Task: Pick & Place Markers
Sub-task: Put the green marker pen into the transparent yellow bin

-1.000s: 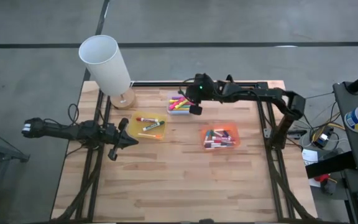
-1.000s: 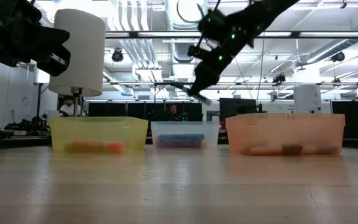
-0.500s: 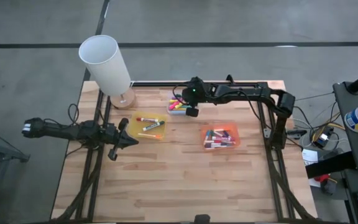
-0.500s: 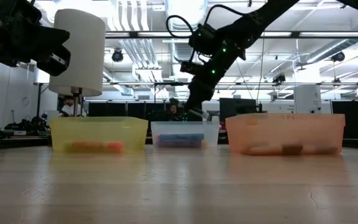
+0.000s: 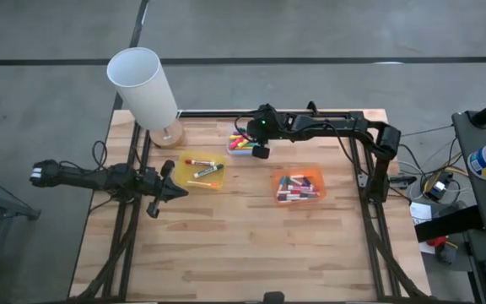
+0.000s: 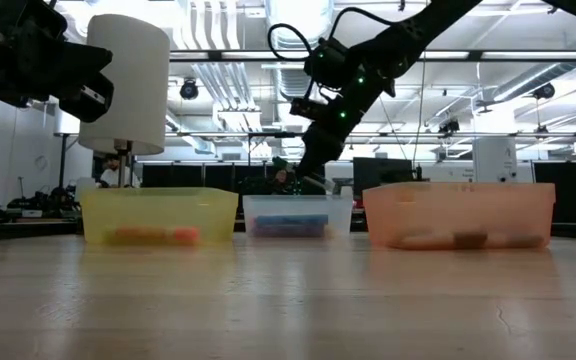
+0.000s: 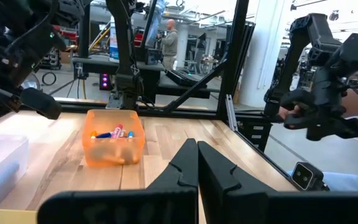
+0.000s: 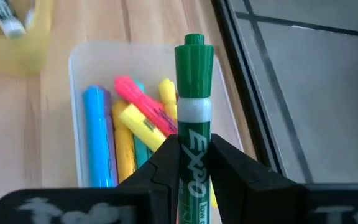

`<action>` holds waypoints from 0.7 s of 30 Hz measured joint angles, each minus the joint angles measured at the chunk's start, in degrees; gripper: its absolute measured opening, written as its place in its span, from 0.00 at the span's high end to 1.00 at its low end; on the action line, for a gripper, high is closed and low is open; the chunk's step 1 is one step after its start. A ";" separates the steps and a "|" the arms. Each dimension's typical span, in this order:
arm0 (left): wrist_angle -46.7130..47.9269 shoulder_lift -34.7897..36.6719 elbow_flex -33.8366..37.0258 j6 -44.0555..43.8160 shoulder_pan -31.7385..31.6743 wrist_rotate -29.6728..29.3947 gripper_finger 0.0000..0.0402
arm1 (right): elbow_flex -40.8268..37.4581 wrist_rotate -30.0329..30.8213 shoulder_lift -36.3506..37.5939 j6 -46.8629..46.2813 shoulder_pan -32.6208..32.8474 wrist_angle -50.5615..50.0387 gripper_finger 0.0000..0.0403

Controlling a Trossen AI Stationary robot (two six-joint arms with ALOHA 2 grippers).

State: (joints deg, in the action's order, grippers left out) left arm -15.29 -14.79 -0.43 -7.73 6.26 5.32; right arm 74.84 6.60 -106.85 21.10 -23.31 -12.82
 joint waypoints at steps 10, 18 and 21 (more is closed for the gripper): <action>-0.02 0.00 0.00 0.00 0.01 0.01 1.00 | 1.52 -5.17 0.02 -3.00 1.40 3.09 0.84; 0.00 0.00 0.00 0.00 0.01 -0.01 1.00 | 1.46 -20.96 0.02 -17.01 2.41 14.28 0.84; 0.00 0.00 0.00 0.00 0.01 -0.01 1.00 | 1.43 -23.39 -0.46 -28.23 4.38 25.33 0.84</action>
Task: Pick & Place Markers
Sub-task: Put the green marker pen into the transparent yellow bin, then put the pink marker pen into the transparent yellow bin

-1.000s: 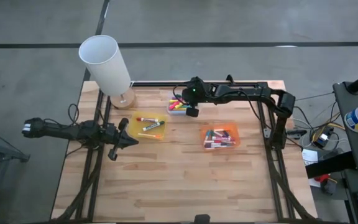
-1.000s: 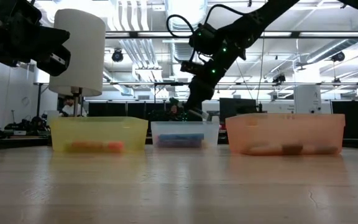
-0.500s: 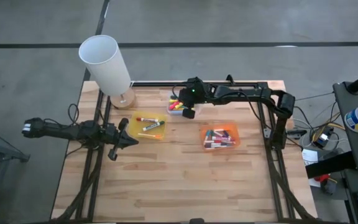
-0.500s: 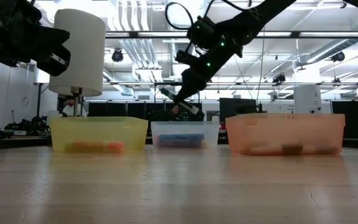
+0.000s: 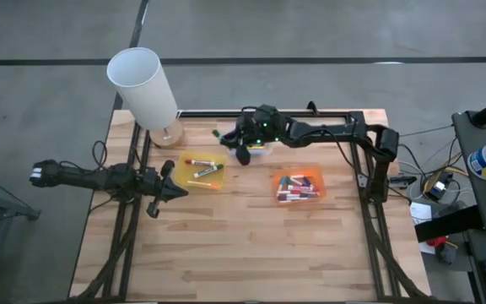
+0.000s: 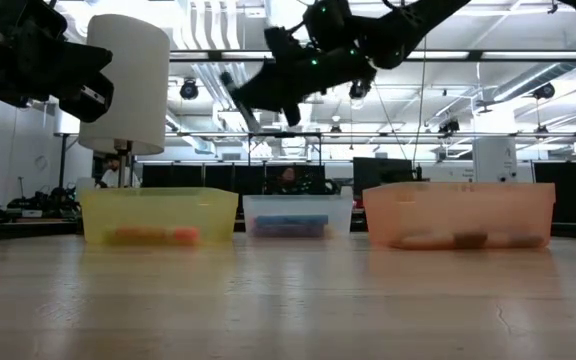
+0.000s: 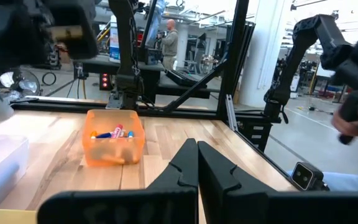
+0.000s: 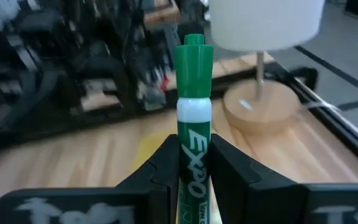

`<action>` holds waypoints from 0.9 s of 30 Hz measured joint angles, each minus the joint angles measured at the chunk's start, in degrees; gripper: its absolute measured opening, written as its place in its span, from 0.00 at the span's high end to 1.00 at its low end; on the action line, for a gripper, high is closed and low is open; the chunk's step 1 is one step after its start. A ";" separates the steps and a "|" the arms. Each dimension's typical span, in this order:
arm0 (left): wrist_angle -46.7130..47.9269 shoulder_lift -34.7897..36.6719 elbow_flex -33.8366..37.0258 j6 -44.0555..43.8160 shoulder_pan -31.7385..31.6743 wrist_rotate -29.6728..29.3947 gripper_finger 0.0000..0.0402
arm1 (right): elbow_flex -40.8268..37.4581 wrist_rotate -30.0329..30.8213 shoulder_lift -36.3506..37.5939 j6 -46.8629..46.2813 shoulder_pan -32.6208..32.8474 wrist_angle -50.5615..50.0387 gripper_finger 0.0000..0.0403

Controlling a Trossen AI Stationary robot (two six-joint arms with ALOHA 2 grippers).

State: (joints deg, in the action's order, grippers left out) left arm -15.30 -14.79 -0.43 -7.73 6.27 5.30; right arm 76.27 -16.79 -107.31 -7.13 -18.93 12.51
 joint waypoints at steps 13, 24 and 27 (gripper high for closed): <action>-0.01 0.02 0.00 0.00 0.00 0.00 1.00 | 9.27 -2.47 -15.36 -7.20 4.99 5.93 0.83; -0.01 0.02 0.00 0.00 0.00 0.00 1.00 | 12.24 -2.61 -16.55 -9.00 5.24 1.09 0.54; -0.01 0.02 0.00 0.00 0.00 0.00 1.00 | 12.28 -3.47 -16.26 -7.53 5.54 1.14 0.47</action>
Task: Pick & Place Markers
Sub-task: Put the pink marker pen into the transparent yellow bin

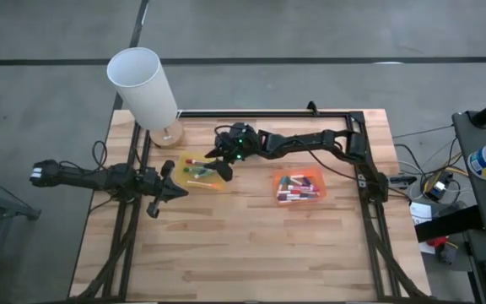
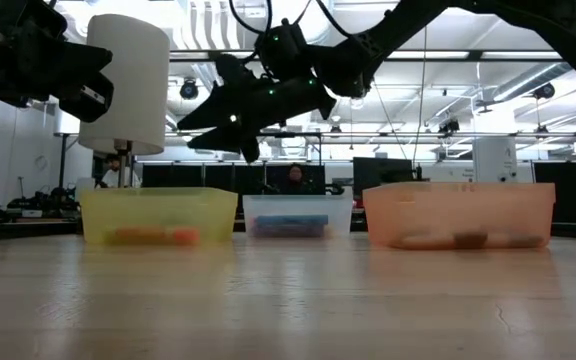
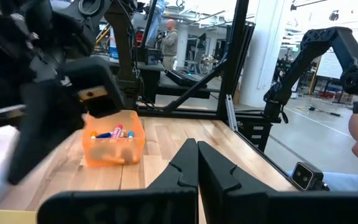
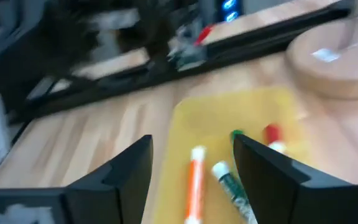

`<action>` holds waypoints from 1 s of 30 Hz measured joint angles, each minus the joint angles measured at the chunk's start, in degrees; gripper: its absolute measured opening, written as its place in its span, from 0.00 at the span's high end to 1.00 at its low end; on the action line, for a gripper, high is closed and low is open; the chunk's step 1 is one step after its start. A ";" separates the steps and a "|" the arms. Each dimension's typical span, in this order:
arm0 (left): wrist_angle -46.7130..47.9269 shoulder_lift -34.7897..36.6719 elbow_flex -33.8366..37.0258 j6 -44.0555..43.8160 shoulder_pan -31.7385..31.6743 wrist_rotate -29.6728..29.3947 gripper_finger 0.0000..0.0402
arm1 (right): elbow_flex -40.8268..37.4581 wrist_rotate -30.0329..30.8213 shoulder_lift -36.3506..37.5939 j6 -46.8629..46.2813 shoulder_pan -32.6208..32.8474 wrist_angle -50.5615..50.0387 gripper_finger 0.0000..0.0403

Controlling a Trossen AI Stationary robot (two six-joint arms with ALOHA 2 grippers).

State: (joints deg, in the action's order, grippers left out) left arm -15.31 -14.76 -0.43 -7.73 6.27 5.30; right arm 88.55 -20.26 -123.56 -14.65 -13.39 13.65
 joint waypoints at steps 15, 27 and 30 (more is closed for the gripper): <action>0.37 -0.11 0.01 0.00 0.00 0.01 1.00 | 0.13 8.18 20.93 19.17 5.06 -61.82 0.52; 0.94 -0.36 0.02 0.00 -0.01 -0.22 1.00 | -11.76 23.04 32.81 15.93 7.63 -75.82 0.54; 0.92 -0.37 0.01 0.00 0.00 -0.24 1.00 | -15.81 21.96 33.67 15.10 7.68 -74.74 0.54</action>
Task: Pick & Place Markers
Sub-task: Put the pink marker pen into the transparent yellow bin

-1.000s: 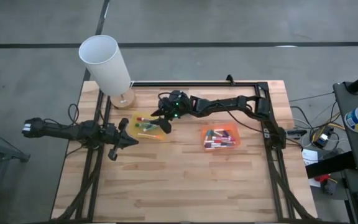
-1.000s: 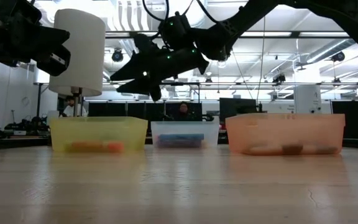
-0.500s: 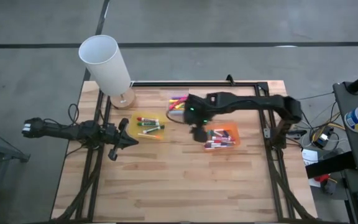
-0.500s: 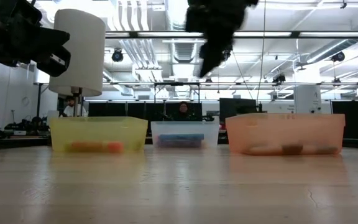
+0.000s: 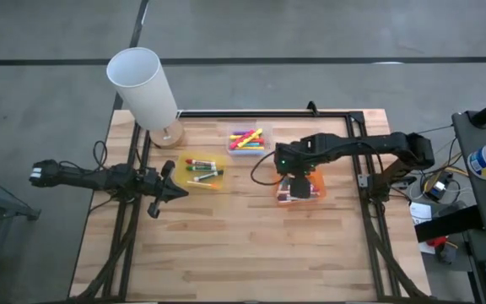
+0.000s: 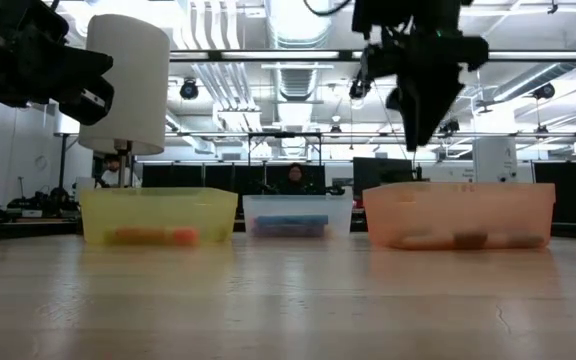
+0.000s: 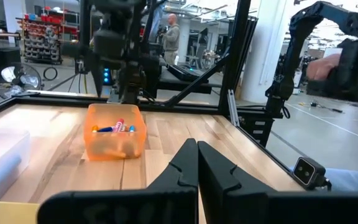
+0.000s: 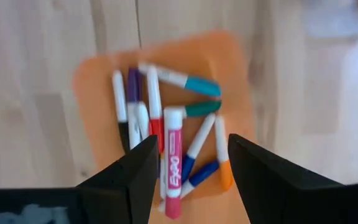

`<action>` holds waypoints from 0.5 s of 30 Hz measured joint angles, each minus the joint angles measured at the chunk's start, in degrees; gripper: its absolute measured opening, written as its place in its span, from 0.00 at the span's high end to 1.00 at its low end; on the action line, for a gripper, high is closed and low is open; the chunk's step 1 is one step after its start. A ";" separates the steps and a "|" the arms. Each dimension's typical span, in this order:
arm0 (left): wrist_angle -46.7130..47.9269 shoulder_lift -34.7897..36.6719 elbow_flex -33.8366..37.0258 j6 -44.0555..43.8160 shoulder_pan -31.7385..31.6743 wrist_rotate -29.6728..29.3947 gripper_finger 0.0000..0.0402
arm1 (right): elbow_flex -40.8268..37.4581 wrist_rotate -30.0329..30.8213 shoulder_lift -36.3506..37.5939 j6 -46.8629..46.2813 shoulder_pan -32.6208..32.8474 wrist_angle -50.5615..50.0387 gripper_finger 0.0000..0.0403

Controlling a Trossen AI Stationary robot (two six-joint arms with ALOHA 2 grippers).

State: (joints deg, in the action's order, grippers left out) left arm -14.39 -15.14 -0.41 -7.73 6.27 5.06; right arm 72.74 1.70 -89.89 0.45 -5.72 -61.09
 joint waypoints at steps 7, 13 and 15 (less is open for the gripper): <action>-0.01 0.00 -0.01 0.00 0.00 0.01 1.00 | -7.25 -0.64 -0.36 -0.11 0.22 3.60 0.54; -0.01 -0.01 -0.01 0.00 -0.01 0.00 1.00 | -13.91 -2.88 -0.36 -0.41 0.20 8.27 0.54; -0.01 0.00 -0.01 0.00 -0.01 0.02 1.00 | -15.99 -3.02 -0.36 -0.39 0.20 9.98 0.54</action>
State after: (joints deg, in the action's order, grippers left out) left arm -14.39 -15.14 -0.43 -7.73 6.26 5.08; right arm 56.75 -1.32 -90.26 0.05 -5.52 -51.11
